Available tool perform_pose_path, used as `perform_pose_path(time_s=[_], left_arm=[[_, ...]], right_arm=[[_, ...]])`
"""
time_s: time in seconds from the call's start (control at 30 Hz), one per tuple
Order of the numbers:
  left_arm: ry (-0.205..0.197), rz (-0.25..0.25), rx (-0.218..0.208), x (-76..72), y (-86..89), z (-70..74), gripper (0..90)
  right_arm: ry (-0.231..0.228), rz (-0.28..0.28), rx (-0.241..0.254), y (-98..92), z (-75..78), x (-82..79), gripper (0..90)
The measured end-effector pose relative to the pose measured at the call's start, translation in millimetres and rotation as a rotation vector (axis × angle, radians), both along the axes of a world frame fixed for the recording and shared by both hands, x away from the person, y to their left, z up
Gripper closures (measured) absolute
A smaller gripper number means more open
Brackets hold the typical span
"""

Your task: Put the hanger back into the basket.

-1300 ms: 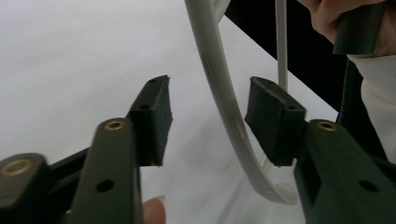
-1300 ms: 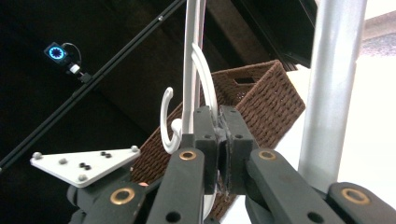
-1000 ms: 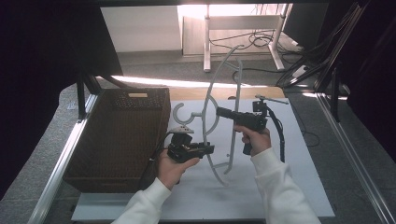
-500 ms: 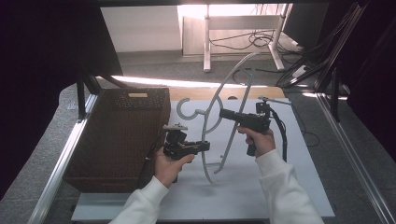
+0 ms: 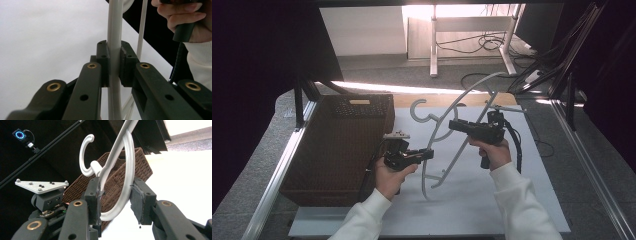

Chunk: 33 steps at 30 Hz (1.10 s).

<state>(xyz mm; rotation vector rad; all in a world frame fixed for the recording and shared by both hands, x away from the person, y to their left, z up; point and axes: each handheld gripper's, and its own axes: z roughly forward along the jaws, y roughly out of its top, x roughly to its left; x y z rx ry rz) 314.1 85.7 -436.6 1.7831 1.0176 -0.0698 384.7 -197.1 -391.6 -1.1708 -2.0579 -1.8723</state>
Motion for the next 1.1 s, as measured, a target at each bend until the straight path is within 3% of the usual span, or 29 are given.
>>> perform_pose_path(time_s=[0.37, 0.63, 0.87, 0.97, 1.1], left_arm=[[-0.033, 0.024, 0.014, -1.6, 5.0, 3.0, 81.3], [-0.051, 0.044, 0.029, -2.5, 9.7, 5.9, 81.7], [-0.064, 0.051, 0.041, -2.7, 11.8, 8.3, 81.9], [-0.071, 0.054, 0.055, -3.0, 12.0, 9.2, 81.9], [-0.074, 0.060, 0.063, -3.1, 12.7, 9.7, 82.0]], right_arm=[[0.019, 0.000, -0.005, -1.8, -2.9, 1.0, 56.2], [0.028, 0.006, -0.044, -1.2, -4.1, -2.1, 48.1], [0.063, 0.024, -0.066, -3.0, -5.7, -4.1, 43.6], [0.071, 0.031, -0.098, -3.4, -5.2, -7.5, 40.8], [0.049, 0.020, -0.176, -7.5, -0.2, -16.6, 37.4]])
